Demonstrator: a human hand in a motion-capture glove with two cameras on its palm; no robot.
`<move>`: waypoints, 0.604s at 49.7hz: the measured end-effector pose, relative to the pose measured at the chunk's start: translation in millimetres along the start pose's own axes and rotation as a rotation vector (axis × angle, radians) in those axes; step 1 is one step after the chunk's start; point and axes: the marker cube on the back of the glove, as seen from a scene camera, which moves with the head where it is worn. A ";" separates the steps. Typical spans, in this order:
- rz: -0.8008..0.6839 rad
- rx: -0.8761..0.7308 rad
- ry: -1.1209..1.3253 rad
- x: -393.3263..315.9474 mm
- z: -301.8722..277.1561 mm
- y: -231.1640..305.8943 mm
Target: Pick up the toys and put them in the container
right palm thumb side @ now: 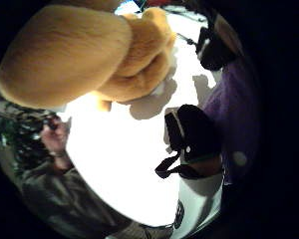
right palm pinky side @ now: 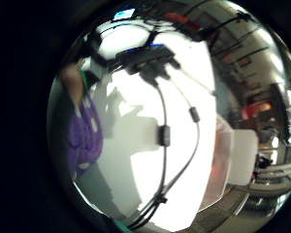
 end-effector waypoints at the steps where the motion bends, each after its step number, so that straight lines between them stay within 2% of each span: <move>1: -0.001 0.007 0.002 0.9 0.6 -0.2; 10: -0.030 0.047 -0.017 11.8 4.6 -1.7; 15: -0.044 0.104 -0.023 15.0 -21.7 0.3; 19: -0.027 0.192 -0.040 5.1 -73.1 -0.8; 22: -0.073 0.271 -0.087 -20.0 -125.0 -10.6; 28: -0.299 0.442 -0.187 -87.4 -235.3 -42.3; 30: -0.438 0.479 -0.256 -113.0 -267.3 -39.9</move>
